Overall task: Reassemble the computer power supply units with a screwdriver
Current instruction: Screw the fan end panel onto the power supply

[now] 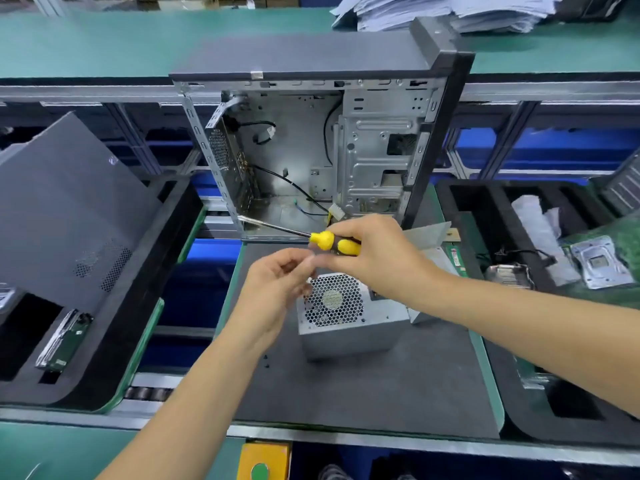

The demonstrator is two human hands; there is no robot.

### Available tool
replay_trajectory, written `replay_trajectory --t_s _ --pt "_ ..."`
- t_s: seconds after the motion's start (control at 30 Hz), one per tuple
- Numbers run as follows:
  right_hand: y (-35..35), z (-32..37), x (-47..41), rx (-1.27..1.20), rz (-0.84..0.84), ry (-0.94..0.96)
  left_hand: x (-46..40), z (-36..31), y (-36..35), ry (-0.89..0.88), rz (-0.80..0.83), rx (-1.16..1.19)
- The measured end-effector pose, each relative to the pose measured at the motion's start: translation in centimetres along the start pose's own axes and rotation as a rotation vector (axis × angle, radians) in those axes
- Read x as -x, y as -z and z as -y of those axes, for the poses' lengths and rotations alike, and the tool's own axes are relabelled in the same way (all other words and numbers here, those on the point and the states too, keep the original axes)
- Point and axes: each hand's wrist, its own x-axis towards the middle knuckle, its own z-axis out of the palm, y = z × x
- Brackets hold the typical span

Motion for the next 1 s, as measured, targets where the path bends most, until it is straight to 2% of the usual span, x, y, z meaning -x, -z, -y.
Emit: replay_trajectory --t_s 0.1,0.2,0.33,0.53,0.6,0.67,0.73,0.83,1.0 --pt "0.5 -1.0 0.3 -0.049 -0.048 0.024 0.1 -0.5 -2.8 0.127 0.043 0.192" --pt "1.2 -2.0 0.7 -0.109 -0.057 -0.002 0.0 -0.1 -4.0 0.180 0.022 0.291" --pt "2.0 -3.6 1.2 -0.159 -0.063 -0.014 -0.1 0.1 -5.0 0.273 0.036 0.356" --pt "1.8 -5.1 1.7 -0.068 -0.028 0.125 0.2 0.1 -5.0 0.381 0.086 0.383" --pt "1.2 -5.9 2.4 -0.161 -0.043 0.122 0.2 0.3 -4.6 0.296 0.069 0.139" --pt "0.2 -6.8 3.6 -0.245 -0.027 0.078 -0.1 0.4 -3.8 0.071 -0.022 -0.398" --pt "-1.2 -7.7 4.7 -0.253 0.032 0.038 -0.2 0.4 -3.2 -0.123 -0.022 -0.763" --pt "-2.7 -8.6 5.4 -0.177 0.052 0.035 0.4 0.7 -3.0 -0.192 0.129 -0.861" --pt "-3.0 -9.1 5.7 -0.133 0.018 0.079 0.9 0.9 -3.1 -0.173 0.187 -0.854"
